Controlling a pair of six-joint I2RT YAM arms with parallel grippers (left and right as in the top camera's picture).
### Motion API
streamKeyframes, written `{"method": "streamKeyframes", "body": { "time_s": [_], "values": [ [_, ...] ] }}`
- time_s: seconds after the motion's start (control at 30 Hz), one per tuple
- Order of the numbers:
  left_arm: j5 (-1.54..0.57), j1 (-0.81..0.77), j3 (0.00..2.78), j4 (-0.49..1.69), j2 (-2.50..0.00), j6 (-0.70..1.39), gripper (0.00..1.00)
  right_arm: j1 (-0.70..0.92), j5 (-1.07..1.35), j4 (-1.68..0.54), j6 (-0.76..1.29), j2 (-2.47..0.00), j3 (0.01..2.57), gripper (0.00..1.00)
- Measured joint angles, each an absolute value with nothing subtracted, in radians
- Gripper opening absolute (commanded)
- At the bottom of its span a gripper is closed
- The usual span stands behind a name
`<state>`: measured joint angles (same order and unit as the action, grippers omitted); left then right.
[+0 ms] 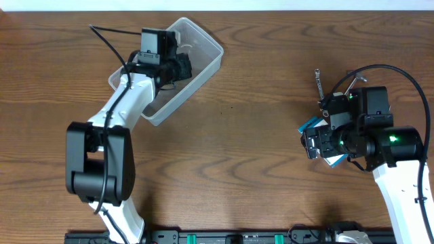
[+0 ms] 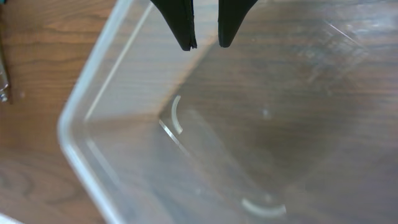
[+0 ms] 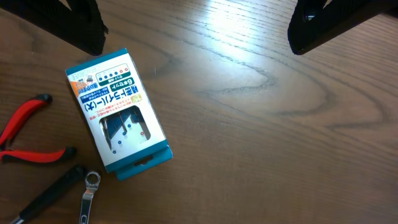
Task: Pack container
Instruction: 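Drag the clear container with the left gripper toward table center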
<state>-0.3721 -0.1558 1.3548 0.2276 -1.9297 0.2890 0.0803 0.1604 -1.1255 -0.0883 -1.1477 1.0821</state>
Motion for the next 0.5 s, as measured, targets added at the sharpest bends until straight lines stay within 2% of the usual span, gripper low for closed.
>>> {"method": "streamKeyframes", "body": {
  "time_s": [0.23, 0.5],
  "values": [
    [-0.46, -0.216, 1.355, 0.281, -1.945, 0.311, 0.06, 0.08, 0.16, -1.125, -0.088, -1.13, 1.082, 0.97],
    [-0.597, -0.402, 1.357, 0.497, -1.945, 0.316, 0.06, 0.08, 0.16, -1.115, -0.088, -1.127, 1.082, 0.97]
  ]
}}
